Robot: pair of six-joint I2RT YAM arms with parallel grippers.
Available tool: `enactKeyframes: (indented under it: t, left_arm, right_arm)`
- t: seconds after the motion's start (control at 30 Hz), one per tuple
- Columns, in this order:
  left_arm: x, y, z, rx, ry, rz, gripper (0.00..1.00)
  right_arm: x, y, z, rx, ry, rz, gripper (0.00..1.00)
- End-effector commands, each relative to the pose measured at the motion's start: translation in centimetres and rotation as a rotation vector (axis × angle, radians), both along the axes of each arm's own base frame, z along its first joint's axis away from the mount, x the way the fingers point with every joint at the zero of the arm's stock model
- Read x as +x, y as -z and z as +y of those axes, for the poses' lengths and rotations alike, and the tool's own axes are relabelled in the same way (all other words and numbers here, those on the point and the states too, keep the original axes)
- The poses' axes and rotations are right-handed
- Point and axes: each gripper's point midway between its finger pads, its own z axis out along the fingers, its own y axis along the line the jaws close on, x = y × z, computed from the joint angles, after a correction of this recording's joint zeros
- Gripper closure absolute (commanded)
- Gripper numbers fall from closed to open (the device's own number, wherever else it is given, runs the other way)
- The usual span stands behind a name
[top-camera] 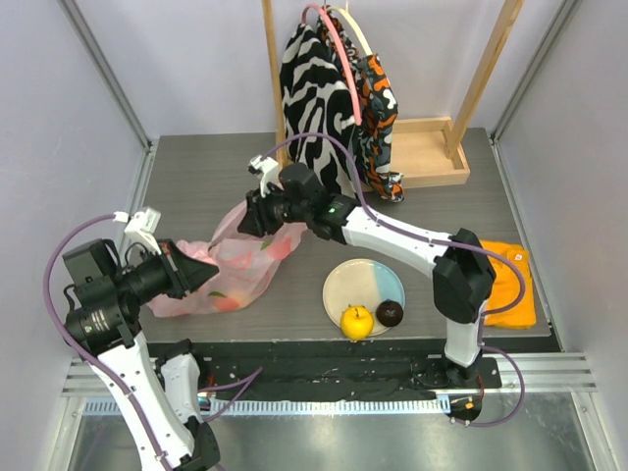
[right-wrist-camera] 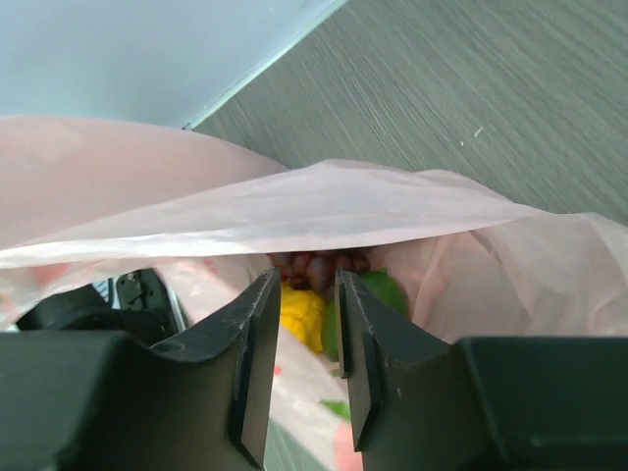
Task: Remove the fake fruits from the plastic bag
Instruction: Adjust the plastic bag at the center of the board, then take out the fake fruit from the plastic bag.
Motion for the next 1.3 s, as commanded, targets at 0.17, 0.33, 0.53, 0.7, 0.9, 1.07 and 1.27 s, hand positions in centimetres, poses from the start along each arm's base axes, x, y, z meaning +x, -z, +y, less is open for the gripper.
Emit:
enactKeyframes:
  t: [0.17, 0.33, 0.53, 0.7, 0.9, 1.07, 1.27]
  left_arm:
    - [-0.7, 0.8, 0.0, -0.051, -0.042, 0.126, 1.00]
    - [-2.0, 2.6, -0.2, -0.026, -0.031, 0.185, 1.00]
    - [-4.3, 3.2, 0.2, 0.084, -0.051, 0.249, 1.00]
    - [-3.9, 5.8, 1.2, 0.081, -0.141, 0.338, 1.00]
    - [-2.6, 9.5, 5.5, 0.155, -0.387, 0.576, 1.00]
    - [-2.0, 10.2, 5.7, 0.144, -0.352, 0.681, 1.00]
    - [-2.4, 11.7, 4.0, 0.095, -0.255, 0.718, 1.00]
  right_arm:
    - [-6.6, 5.1, -1.4, -0.146, -0.139, -0.114, 0.65]
    - [-10.7, 8.7, -4.4, -0.227, -0.216, -0.187, 0.64]
    - [-7.3, 7.3, -2.5, -0.207, -0.151, -0.234, 0.60]
    - [-3.7, 6.7, 0.4, -0.185, -0.047, -0.220, 0.45]
    - [-2.1, 9.0, 3.5, -0.196, -0.023, -0.178, 0.34]
    - [-0.4, 10.8, 4.6, -0.237, 0.050, -0.199, 0.21]
    - [1.6, 10.9, 6.7, -0.231, 0.121, -0.230, 0.10]
